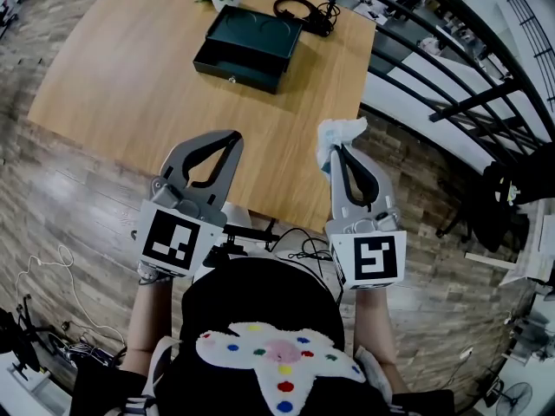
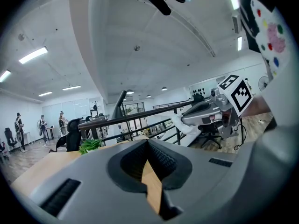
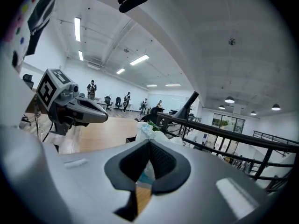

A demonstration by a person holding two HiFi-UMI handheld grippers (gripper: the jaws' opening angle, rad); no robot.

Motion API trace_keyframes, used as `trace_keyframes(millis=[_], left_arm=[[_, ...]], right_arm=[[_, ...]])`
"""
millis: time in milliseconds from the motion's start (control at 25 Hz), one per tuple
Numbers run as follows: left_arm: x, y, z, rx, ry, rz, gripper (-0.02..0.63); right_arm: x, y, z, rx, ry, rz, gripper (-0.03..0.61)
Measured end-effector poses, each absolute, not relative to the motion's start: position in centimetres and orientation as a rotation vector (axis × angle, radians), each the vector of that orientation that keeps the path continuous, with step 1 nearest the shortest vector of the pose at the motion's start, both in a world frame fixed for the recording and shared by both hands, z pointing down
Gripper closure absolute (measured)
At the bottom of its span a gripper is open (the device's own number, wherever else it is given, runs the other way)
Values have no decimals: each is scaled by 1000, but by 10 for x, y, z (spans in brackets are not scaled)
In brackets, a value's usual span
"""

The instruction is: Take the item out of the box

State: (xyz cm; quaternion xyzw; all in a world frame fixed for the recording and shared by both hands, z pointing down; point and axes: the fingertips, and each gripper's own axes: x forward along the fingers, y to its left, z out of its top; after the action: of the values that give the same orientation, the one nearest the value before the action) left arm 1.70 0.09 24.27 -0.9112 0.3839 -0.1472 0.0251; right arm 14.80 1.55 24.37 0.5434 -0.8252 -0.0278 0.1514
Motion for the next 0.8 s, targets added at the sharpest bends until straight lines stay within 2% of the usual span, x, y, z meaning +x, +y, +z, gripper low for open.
trace_keyframes(millis=[800], left_arm=[[19, -1, 246, -2826, 1173, -474, 607]], right_arm=[[144, 14, 245, 1541, -2371, -75, 569]])
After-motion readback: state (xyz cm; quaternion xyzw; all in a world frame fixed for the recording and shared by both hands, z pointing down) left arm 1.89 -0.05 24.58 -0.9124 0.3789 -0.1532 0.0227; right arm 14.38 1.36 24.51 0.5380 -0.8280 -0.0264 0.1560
